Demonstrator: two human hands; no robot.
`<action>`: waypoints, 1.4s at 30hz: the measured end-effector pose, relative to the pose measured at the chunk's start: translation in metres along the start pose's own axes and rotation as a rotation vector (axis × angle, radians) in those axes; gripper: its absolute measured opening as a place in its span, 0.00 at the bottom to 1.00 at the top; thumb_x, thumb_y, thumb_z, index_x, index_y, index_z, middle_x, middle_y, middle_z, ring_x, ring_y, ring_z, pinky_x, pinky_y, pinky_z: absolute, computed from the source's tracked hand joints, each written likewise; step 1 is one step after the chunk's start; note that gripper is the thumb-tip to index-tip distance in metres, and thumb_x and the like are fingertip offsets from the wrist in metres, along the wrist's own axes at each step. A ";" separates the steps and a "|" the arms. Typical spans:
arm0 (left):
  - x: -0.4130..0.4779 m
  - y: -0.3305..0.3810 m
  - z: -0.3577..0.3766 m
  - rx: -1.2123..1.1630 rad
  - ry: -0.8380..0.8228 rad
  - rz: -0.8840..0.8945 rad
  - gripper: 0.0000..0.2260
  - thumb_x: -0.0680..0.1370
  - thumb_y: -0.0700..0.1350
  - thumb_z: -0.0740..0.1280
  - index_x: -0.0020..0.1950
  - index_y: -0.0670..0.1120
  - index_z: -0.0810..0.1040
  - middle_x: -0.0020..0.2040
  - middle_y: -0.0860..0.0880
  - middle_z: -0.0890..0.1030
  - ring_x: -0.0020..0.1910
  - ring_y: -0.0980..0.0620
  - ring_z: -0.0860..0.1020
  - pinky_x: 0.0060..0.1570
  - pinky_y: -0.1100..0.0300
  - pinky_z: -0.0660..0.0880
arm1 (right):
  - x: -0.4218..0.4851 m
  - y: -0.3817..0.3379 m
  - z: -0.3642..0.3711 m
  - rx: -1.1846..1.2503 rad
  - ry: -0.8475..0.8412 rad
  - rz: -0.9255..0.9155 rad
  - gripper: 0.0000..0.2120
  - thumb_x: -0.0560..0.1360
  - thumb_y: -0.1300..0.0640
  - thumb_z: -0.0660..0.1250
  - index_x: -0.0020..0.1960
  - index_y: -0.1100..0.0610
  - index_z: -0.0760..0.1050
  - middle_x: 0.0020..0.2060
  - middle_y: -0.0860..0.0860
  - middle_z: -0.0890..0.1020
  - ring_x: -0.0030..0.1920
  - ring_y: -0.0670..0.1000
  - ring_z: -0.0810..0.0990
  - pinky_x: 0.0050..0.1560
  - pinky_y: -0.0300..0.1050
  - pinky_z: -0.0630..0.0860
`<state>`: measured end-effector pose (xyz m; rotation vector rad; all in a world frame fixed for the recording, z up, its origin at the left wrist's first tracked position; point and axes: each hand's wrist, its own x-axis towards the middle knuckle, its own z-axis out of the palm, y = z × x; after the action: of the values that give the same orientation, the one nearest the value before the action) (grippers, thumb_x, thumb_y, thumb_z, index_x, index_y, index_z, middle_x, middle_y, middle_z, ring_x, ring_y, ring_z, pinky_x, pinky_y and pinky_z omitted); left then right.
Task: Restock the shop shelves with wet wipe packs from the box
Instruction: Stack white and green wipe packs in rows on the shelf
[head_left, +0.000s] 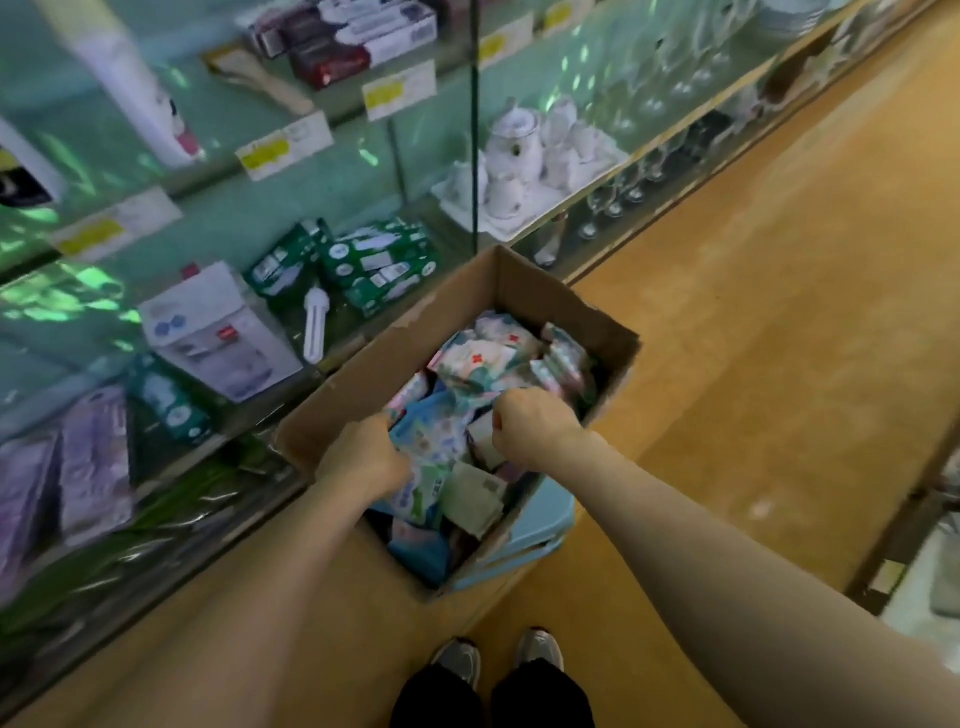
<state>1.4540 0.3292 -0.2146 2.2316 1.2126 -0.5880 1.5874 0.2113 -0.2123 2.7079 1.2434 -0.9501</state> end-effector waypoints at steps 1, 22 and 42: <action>0.006 -0.007 0.006 -0.020 -0.010 -0.029 0.20 0.77 0.45 0.64 0.69 0.46 0.70 0.63 0.43 0.76 0.59 0.42 0.76 0.55 0.51 0.75 | 0.009 -0.005 0.010 -0.014 -0.025 -0.026 0.19 0.79 0.62 0.58 0.32 0.55 0.55 0.30 0.51 0.60 0.28 0.49 0.59 0.27 0.42 0.56; 0.100 -0.019 0.077 -0.403 -0.070 -0.106 0.19 0.79 0.43 0.63 0.70 0.45 0.69 0.54 0.47 0.76 0.54 0.48 0.74 0.50 0.58 0.72 | 0.167 0.016 0.062 -0.254 0.024 -0.066 0.26 0.76 0.65 0.62 0.72 0.59 0.60 0.70 0.58 0.61 0.71 0.60 0.57 0.64 0.57 0.70; 0.116 -0.020 0.064 -1.615 -0.223 -0.526 0.09 0.78 0.51 0.63 0.52 0.48 0.78 0.44 0.44 0.79 0.43 0.47 0.77 0.45 0.52 0.73 | 0.139 -0.030 0.062 0.354 -0.125 -0.236 0.13 0.81 0.54 0.58 0.51 0.61 0.77 0.46 0.57 0.80 0.46 0.54 0.78 0.43 0.45 0.72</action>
<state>1.4871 0.3706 -0.3370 0.4959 1.3401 0.0759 1.6043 0.3114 -0.3300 2.7298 1.5224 -1.4708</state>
